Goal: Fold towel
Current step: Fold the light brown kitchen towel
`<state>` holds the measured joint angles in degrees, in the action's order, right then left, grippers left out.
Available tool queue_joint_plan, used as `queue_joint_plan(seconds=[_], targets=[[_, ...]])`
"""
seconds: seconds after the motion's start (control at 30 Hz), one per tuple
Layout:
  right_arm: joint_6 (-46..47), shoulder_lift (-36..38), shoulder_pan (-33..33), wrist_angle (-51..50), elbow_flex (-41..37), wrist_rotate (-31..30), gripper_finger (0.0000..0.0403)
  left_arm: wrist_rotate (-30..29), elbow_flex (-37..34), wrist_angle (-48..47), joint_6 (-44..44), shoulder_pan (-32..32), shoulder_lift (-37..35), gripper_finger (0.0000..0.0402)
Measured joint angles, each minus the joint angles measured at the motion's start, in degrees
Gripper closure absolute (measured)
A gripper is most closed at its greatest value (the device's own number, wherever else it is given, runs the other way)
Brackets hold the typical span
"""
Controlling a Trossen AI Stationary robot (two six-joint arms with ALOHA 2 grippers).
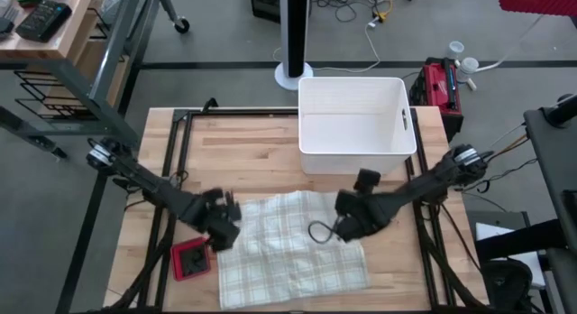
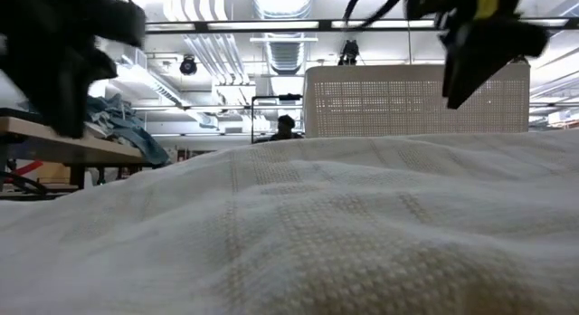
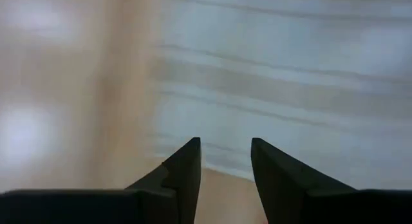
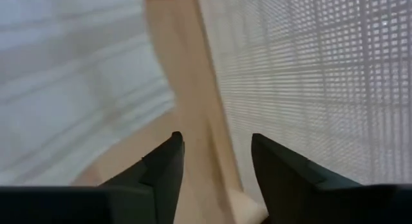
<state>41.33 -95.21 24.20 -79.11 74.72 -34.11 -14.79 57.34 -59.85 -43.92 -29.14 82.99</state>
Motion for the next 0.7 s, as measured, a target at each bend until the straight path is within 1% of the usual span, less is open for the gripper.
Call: queue_joint_plan(seconds=[0.07,0.13,0.23,0.37,0.5,0.6,0.7], targets=[[2.2,0.7,3.3,0.2,0.0,-0.3,0.0223,4.2,-1.0,6.7,-0.1,-3.7,-1.4,0.0275],[3.3,1.5,7.4,0.7,0.0,-0.3,0.0219,5.7,-1.6,14.9,-1.3,-8.0,-2.4,0.028],[1.3,2.8,14.3,5.0,0.0,1.1,0.0218,4.8,-1.7,25.0,-5.4,-13.3,-2.5,0.029],[-2.0,3.1,21.8,17.6,0.0,1.4,0.0222,3.1,-0.4,34.7,-8.2,-17.4,1.9,0.0306],[-0.5,1.3,25.5,27.7,0.0,2.7,0.0231,3.4,2.2,37.4,-8.0,-19.4,9.0,0.0318],[3.9,-1.4,26.9,31.3,0.0,3.6,0.0239,6.2,5.0,37.2,-8.7,-20.0,14.5,0.032],[5.9,-5.1,28.5,33.3,0.0,6.9,0.0244,7.9,8.1,35.8,-9.1,-20.4,19.3,0.0313]])
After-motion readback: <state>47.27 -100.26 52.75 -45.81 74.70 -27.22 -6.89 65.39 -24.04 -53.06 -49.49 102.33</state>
